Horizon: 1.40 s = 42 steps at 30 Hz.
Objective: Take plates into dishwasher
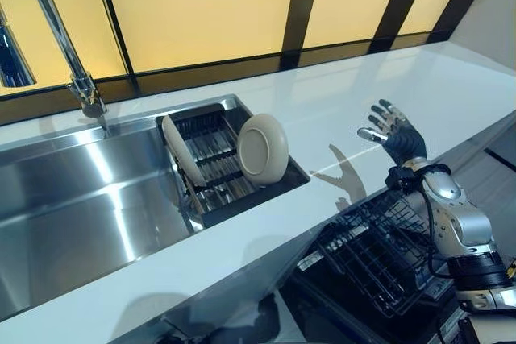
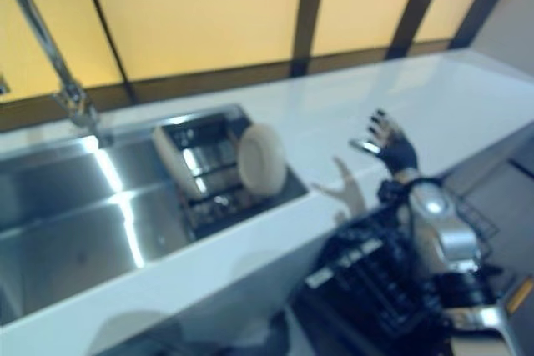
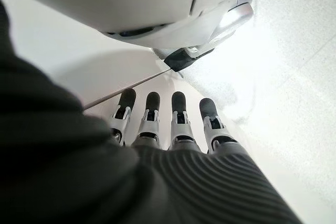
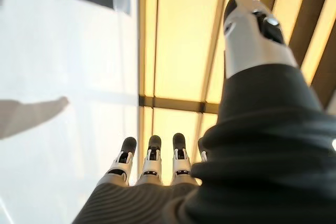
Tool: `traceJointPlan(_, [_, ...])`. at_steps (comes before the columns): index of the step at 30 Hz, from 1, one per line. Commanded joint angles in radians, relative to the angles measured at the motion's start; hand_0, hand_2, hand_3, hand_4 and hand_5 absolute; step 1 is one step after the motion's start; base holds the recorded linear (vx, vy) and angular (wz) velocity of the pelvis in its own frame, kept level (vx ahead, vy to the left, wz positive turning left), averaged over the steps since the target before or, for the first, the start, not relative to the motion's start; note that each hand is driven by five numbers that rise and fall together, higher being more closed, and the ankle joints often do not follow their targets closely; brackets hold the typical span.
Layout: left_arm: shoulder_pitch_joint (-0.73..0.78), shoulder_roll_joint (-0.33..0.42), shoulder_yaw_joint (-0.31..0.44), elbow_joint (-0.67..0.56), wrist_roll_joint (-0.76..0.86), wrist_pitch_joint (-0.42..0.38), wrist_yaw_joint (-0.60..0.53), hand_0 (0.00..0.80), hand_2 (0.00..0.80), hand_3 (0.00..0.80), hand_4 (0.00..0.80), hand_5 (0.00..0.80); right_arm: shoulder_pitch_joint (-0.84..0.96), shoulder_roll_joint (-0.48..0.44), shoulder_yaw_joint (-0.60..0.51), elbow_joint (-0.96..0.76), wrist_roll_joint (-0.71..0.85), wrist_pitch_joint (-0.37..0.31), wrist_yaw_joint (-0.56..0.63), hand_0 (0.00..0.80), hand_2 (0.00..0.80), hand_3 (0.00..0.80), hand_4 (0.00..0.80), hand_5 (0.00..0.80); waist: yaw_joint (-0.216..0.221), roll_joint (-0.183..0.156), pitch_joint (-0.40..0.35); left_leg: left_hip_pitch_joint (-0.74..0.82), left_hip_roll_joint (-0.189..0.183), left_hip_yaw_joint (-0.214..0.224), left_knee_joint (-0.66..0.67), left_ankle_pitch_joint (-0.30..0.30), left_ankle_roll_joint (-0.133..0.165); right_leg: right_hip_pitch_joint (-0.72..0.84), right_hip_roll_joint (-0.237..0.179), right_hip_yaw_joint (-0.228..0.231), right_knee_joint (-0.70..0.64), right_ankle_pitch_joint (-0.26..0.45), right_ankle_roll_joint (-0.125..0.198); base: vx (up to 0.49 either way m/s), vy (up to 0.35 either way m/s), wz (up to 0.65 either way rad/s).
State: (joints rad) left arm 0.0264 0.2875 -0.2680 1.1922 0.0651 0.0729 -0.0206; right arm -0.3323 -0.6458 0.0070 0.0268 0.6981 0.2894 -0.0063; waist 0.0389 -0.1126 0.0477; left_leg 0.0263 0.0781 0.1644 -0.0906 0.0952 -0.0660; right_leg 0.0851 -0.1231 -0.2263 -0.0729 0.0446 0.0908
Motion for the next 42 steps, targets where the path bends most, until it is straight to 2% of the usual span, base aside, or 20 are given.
traceJointPlan(1, [-0.107,0.04,0.004,0.043,0.037,-0.026,0.017,0.0,0.0,0.0,0.0,0.0,-0.114,-0.05,-0.039,0.019,0.055,0.019,0.062,0.0,0.0,0.0,0.0,0.0,0.006,-0.007,-0.005,0.009,-0.053,0.004,0.003,-0.067,0.069,0.007,-0.057,-0.021,0.101,0.054,0.066,-0.001,-0.013,0.05])
traceJointPlan(8, [-0.12,0.061,-0.004,0.049,0.032,-0.019,0.01,0.0,0.0,0.0,0.0,0.0,-0.141,-0.046,0.029,-0.014,0.123,0.102,0.119,0.0,0.0,0.0,0.0,0.0,0.003,-0.016,-0.003,0.02,-0.052,0.009,0.003,-0.073,0.071,-0.004,-0.062,-0.021,0.117,0.066,0.071,0.0,0.0,0.0])
traceJointPlan(19, [-0.125,0.046,-0.047,0.04,0.032,-0.014,-0.004,0.0,0.0,0.0,0.0,0.0,-0.228,0.015,0.127,0.01,0.204,0.178,0.061,0.0,0.0,0.0,0.0,0.0,0.021,-0.001,0.0,0.029,-0.057,-0.009,0.003,-0.078,0.072,-0.004,-0.063,-0.029,0.116,0.06,0.071,0.001,0.0,0.0])
traceJointPlan(28, [-0.121,0.043,-0.079,0.038,0.038,0.002,-0.014,0.0,0.0,0.0,0.0,0.0,-0.326,0.081,0.168,0.089,0.228,0.188,-0.053,0.0,0.0,0.0,0.0,0.0,0.041,0.01,-0.001,0.033,-0.064,-0.027,0.003,-0.081,0.075,0.004,-0.064,-0.035,0.124,0.045,0.07,0.001,0.011,0.06])
traceJointPlan(42, [-0.146,0.039,-0.14,0.021,0.041,0.016,-0.028,0.0,0.0,0.0,0.0,0.0,-0.481,0.12,0.202,0.227,0.3,0.205,-0.154,0.0,0.0,0.0,0.0,0.0,0.065,0.019,-0.002,0.047,-0.067,-0.047,0.003,-0.086,0.075,0.006,-0.069,-0.047,0.143,0.033,0.066,0.003,0.002,0.02])
